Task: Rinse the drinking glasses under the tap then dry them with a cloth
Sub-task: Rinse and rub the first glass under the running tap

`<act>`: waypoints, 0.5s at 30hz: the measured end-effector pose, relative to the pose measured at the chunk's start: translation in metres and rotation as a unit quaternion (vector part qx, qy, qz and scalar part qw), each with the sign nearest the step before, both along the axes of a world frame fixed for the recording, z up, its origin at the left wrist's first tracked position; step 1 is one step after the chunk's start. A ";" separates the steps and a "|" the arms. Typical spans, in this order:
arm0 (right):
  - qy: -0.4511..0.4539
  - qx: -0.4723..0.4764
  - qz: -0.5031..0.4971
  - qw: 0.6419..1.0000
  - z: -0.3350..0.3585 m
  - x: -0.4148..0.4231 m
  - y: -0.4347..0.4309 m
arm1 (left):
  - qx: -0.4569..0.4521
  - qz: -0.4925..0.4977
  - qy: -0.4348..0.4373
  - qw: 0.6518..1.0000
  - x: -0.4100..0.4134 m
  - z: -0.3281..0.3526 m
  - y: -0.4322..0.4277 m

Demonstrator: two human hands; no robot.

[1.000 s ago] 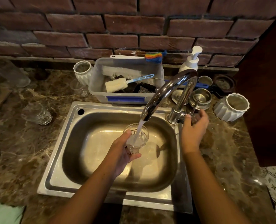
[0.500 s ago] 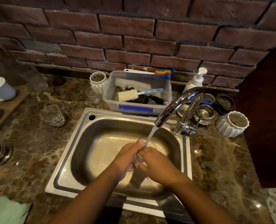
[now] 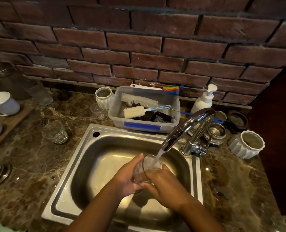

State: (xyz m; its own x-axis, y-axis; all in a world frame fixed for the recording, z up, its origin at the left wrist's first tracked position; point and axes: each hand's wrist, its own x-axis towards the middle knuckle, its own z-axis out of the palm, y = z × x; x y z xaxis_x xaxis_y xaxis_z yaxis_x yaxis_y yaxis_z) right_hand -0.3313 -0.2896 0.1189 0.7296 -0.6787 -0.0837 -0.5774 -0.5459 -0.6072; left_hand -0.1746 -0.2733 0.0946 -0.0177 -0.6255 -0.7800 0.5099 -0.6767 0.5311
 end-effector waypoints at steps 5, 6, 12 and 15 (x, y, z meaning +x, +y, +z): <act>-0.182 0.216 -0.216 0.935 -0.007 0.014 0.013 | -0.078 0.017 -0.182 0.980 -0.016 0.001 -0.010; -0.218 0.253 -0.252 0.908 -0.006 0.019 0.014 | -0.116 0.012 -0.236 0.965 -0.018 -0.001 -0.010; -0.407 0.591 -0.390 0.578 0.005 0.027 0.006 | -0.356 -0.090 -0.535 0.761 -0.007 -0.020 0.004; -0.362 0.550 -0.378 0.650 0.005 0.027 0.002 | -0.336 -0.073 -0.488 0.802 -0.004 -0.020 0.002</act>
State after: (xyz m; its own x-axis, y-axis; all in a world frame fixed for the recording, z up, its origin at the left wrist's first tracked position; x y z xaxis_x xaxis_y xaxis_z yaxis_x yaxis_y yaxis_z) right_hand -0.3043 -0.2872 0.1241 0.3399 -0.6866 -0.6427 0.2272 0.7231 -0.6523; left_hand -0.1788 -0.2710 0.0745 0.2846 -0.9576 0.0451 -0.4289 -0.0851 0.8993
